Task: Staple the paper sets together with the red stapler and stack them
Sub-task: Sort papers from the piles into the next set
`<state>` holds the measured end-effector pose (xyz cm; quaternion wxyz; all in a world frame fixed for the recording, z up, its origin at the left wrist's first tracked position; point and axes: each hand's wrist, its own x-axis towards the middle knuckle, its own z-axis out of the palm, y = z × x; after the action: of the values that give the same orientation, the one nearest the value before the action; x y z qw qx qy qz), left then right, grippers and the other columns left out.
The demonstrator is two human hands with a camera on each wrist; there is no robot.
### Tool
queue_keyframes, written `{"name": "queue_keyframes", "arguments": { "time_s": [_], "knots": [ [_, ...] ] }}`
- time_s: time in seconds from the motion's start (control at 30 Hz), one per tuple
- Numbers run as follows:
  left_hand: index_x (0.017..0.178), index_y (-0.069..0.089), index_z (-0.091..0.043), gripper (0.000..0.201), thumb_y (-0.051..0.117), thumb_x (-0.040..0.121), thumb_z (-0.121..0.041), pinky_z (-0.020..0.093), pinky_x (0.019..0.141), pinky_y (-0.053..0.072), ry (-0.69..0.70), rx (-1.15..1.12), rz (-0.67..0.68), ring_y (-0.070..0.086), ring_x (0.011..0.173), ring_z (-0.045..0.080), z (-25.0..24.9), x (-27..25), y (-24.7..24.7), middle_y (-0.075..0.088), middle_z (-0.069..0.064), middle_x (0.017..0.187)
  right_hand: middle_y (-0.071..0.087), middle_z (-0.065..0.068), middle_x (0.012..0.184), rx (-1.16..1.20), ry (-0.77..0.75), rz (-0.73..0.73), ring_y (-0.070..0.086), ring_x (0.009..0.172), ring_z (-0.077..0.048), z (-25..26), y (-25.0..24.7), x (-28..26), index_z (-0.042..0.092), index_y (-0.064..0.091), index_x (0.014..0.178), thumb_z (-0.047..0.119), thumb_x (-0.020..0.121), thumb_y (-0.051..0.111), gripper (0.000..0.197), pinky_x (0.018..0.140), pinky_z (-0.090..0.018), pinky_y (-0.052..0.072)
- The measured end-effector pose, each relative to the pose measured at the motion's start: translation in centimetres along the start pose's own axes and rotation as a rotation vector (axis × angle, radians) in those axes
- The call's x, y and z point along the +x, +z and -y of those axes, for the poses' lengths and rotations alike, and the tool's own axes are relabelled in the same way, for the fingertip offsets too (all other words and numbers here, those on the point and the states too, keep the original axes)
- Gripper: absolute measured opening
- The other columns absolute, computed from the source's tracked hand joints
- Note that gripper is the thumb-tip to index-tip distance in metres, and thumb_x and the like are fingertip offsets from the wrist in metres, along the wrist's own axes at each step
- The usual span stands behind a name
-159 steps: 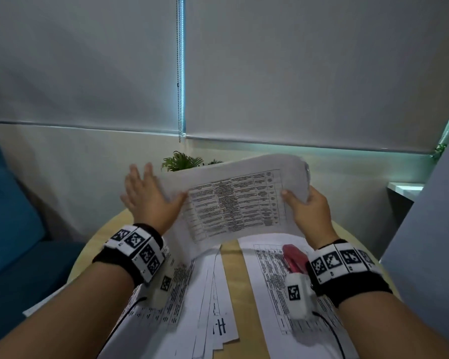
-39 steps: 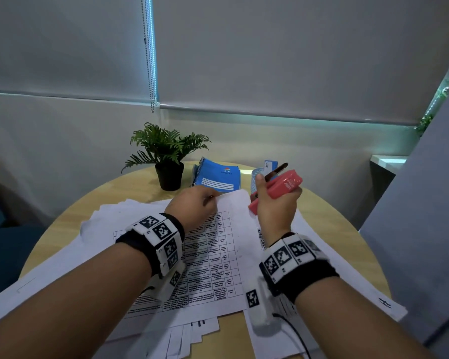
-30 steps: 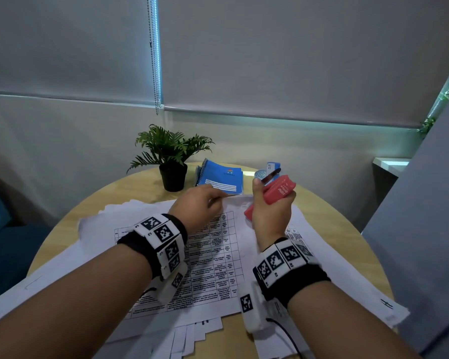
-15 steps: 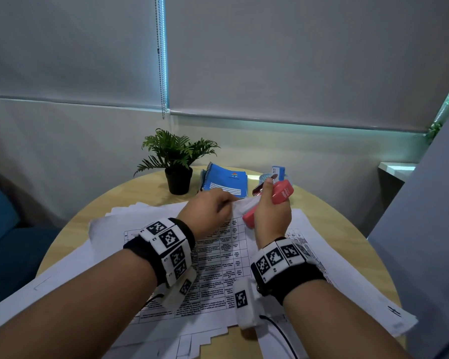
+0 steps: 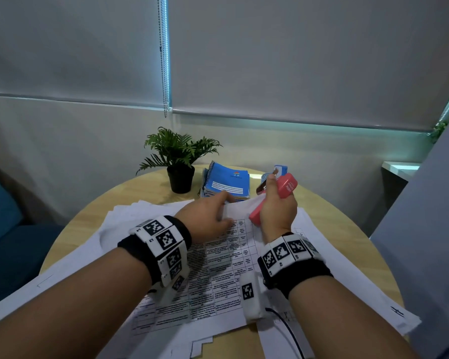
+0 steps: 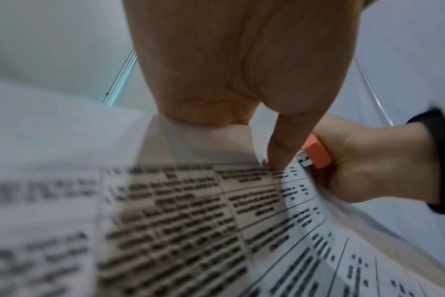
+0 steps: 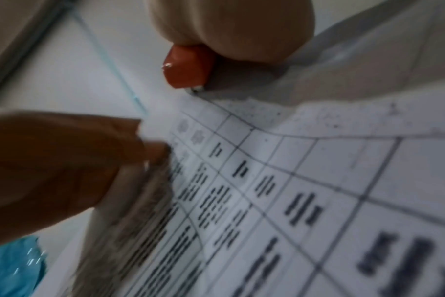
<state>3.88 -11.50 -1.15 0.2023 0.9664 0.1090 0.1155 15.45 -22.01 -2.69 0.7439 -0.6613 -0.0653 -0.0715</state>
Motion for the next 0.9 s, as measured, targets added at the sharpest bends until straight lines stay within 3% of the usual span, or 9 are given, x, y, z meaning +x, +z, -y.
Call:
{"name": "queue_keyframes", "arguments": {
  "time_s": [0.1, 0.2, 0.3, 0.43, 0.53, 0.63, 0.7, 0.8, 0.9],
  "knots": [
    [0.098, 0.046, -0.022, 0.007, 0.047, 0.092, -0.023, 0.030, 0.068, 0.042, -0.069, 0.127, 0.012, 0.053, 0.084, 0.023, 1.0, 0.1, -0.1, 0.059, 0.006, 0.096, 0.062, 0.009, 0.075, 0.017, -0.080, -0.018, 0.062, 0.072, -0.012, 0.8, -0.5, 0.0, 0.019, 0.060, 0.091, 0.048, 0.089, 0.059, 0.030, 0.076, -0.031, 0.050],
    [0.114, 0.047, -0.017, 0.022, 0.045, 0.091, -0.017, 0.028, 0.063, 0.041, -0.110, 0.099, -0.082, 0.052, 0.078, 0.021, 1.9, -0.2, -0.8, 0.060, 0.006, 0.095, 0.064, 0.012, 0.076, 0.104, -0.157, -0.073, 0.064, 0.070, -0.006, 2.1, -1.9, 0.5, 0.023, 0.056, 0.095, 0.047, 0.088, 0.061, 0.026, 0.071, -0.027, 0.052],
    [0.113, 0.043, -0.017, 0.019, 0.043, 0.094, -0.019, 0.027, 0.051, 0.035, -0.161, 0.116, -0.215, 0.052, 0.070, 0.021, 2.7, -0.2, -2.5, 0.055, 0.002, 0.082, 0.065, 0.014, 0.070, 0.197, -0.197, -0.039, 0.065, 0.060, 0.001, 3.7, -3.8, 0.4, 0.024, 0.058, 0.087, 0.041, 0.090, 0.061, 0.017, 0.066, -0.025, 0.053],
    [0.097, 0.039, -0.016, 0.003, 0.040, 0.095, -0.018, 0.027, 0.050, 0.035, -0.177, -0.025, -0.403, 0.050, 0.060, 0.022, 2.7, 0.0, -5.3, 0.053, 0.004, 0.072, 0.067, -0.005, 0.093, 0.241, -0.086, 0.251, 0.067, 0.067, -0.002, 3.4, -5.5, -0.2, 0.011, 0.054, 0.106, 0.038, 0.088, 0.064, 0.034, 0.058, -0.020, 0.055],
    [0.103, 0.039, -0.010, 0.009, 0.038, 0.098, -0.018, 0.028, 0.052, 0.034, -0.149, -0.149, -0.567, 0.049, 0.061, 0.021, 1.4, -0.1, -7.0, 0.054, 0.005, 0.076, 0.067, -0.007, 0.097, 0.146, 0.030, 0.508, 0.068, 0.070, -0.006, 2.0, -5.9, -1.5, 0.021, 0.059, 0.100, 0.036, 0.088, 0.061, 0.019, 0.058, -0.017, 0.051],
    [0.095, 0.035, -0.013, 0.008, 0.038, 0.099, -0.019, 0.023, 0.048, 0.030, -0.150, -0.304, -0.661, 0.045, 0.059, 0.008, 0.2, -0.4, -8.0, 0.048, -0.001, 0.074, 0.069, -0.005, 0.101, 0.084, 0.129, 0.648, 0.069, 0.083, -0.011, 1.1, -5.7, -2.5, 0.016, 0.060, 0.116, 0.049, 0.079, 0.061, 0.050, 0.066, -0.021, 0.052],
    [0.095, 0.035, -0.013, 0.008, 0.039, 0.098, -0.019, 0.021, 0.050, 0.032, -0.140, -0.379, -0.685, 0.046, 0.061, 0.007, 0.0, -0.6, -8.3, 0.052, 0.003, 0.080, 0.068, -0.005, 0.102, 0.053, 0.155, 0.705, 0.067, 0.088, -0.014, 1.3, -5.6, -2.8, 0.011, 0.060, 0.120, 0.054, 0.074, 0.060, 0.063, 0.072, -0.024, 0.052],
    [0.097, 0.039, -0.013, 0.007, 0.040, 0.098, -0.020, 0.022, 0.052, 0.036, -0.136, -0.431, -0.666, 0.051, 0.068, 0.015, 0.1, -1.0, -8.4, 0.057, 0.010, 0.091, 0.068, -0.003, 0.088, 0.134, 0.222, 0.758, 0.066, 0.079, -0.017, 2.2, -6.0, -2.9, 0.012, 0.062, 0.109, 0.050, 0.077, 0.061, 0.049, 0.076, -0.035, 0.054],
    [0.103, 0.043, -0.010, 0.010, 0.040, 0.098, -0.019, 0.021, 0.055, 0.039, -0.135, -0.449, -0.666, 0.054, 0.076, 0.018, -0.3, -1.3, -8.8, 0.058, 0.008, 0.093, 0.069, -0.001, 0.078, 0.165, 0.226, 0.779, 0.066, 0.072, -0.016, 3.3, -6.2, -2.8, 0.015, 0.063, 0.099, 0.046, 0.085, 0.058, 0.035, 0.074, -0.037, 0.053]
  ]
}}
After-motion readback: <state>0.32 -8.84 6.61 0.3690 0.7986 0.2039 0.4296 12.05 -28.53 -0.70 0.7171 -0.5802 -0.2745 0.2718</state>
